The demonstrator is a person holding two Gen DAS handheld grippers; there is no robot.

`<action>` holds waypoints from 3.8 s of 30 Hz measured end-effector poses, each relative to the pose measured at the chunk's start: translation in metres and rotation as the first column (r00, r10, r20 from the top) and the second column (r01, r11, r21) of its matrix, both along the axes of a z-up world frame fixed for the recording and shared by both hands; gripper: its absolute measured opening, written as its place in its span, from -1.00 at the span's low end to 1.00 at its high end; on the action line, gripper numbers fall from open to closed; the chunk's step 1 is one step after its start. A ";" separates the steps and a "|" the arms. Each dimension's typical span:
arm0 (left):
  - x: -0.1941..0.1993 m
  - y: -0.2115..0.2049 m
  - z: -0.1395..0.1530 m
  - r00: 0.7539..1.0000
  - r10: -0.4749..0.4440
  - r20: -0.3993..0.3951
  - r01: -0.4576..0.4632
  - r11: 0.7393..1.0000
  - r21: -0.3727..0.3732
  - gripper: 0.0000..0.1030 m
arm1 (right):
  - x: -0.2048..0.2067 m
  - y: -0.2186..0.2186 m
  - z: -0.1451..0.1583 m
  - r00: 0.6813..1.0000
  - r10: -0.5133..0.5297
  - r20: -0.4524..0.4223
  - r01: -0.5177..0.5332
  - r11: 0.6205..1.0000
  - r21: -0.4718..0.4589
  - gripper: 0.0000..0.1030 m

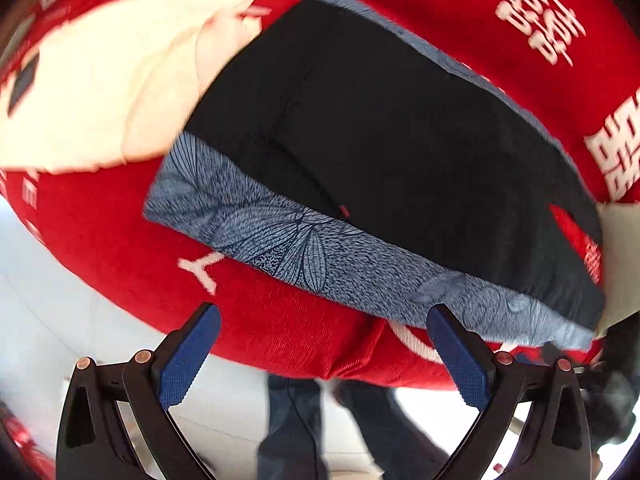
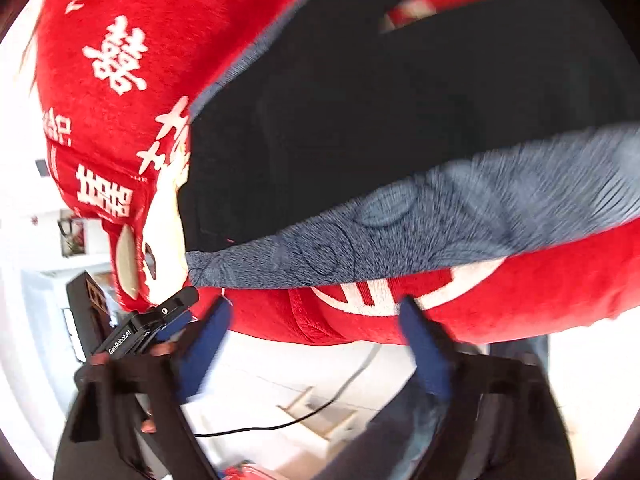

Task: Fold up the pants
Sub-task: 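Grasp the patterned waistband with the left tool while the right tool grasps it too, then lift the waistband and fold it over toward the cuffs with both tools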

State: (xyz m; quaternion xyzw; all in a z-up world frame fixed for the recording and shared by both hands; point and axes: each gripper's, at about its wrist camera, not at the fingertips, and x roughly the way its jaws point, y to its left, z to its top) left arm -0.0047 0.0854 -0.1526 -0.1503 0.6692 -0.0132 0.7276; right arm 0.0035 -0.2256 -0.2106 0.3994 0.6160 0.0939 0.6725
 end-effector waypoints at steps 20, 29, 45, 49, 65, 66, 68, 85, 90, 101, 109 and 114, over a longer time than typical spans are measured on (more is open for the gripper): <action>0.026 0.013 -0.050 0.997 0.076 0.029 -0.068 0.974 -0.218 1.00 | 0.021 -0.012 -0.063 0.963 -0.261 0.062 0.223 0.908 0.355 -0.54; 0.034 0.025 -0.047 0.972 0.234 0.012 -0.218 0.925 -0.312 0.73 | 0.024 -0.015 -0.009 0.965 -0.236 0.110 0.177 0.903 0.391 -0.81; 0.130 0.005 0.060 0.978 0.166 0.128 -0.133 0.964 -0.231 -0.64 | 0.129 -0.034 0.073 0.980 0.049 0.194 -0.077 0.987 0.140 -0.81; 0.198 -0.013 0.063 0.974 0.139 0.181 -0.105 0.977 -0.184 -0.64 | 0.205 -0.048 0.083 0.967 0.148 0.209 -0.166 0.983 0.073 -0.80; 0.300 -0.032 -0.020 0.985 0.117 0.129 -0.111 0.992 -0.053 0.08 | 0.357 -0.053 -0.048 0.968 0.244 0.064 -0.245 0.970 0.003 -0.75; 0.296 -0.031 -0.010 0.982 0.117 0.151 -0.118 0.993 0.000 0.39 | 0.356 -0.056 -0.051 0.968 0.243 0.065 -0.244 0.970 0.012 -0.75; 0.283 -0.028 0.010 0.969 0.116 0.216 -0.137 0.987 0.081 0.70 | 0.357 -0.058 -0.052 0.967 0.248 0.064 -0.251 0.968 0.030 -0.74; 0.180 -0.184 0.012 0.970 -0.235 0.054 0.223 0.961 0.166 0.70 | 0.245 -0.117 0.037 0.966 0.240 0.095 -0.215 0.952 -0.216 0.65; 0.151 -0.225 0.015 0.943 -0.331 0.031 0.325 0.938 0.120 0.70 | 0.167 -0.162 0.050 0.989 0.133 0.065 -0.107 0.945 -0.309 0.65; 0.120 -0.320 0.001 0.867 -0.492 0.075 0.495 0.868 -0.026 0.70 | -0.049 -0.254 0.029 0.956 -0.289 -0.060 0.243 0.887 -0.392 0.65; 0.109 -0.357 -0.022 0.848 -0.529 0.042 0.531 0.846 -0.053 0.70 | -0.096 -0.257 -0.007 0.942 -0.328 -0.065 0.299 0.913 -0.276 0.38; 0.104 -0.375 -0.031 0.842 -0.539 0.031 0.540 0.842 -0.009 0.70 | -0.090 -0.257 -0.020 0.947 -0.317 -0.052 0.300 0.930 -0.211 0.13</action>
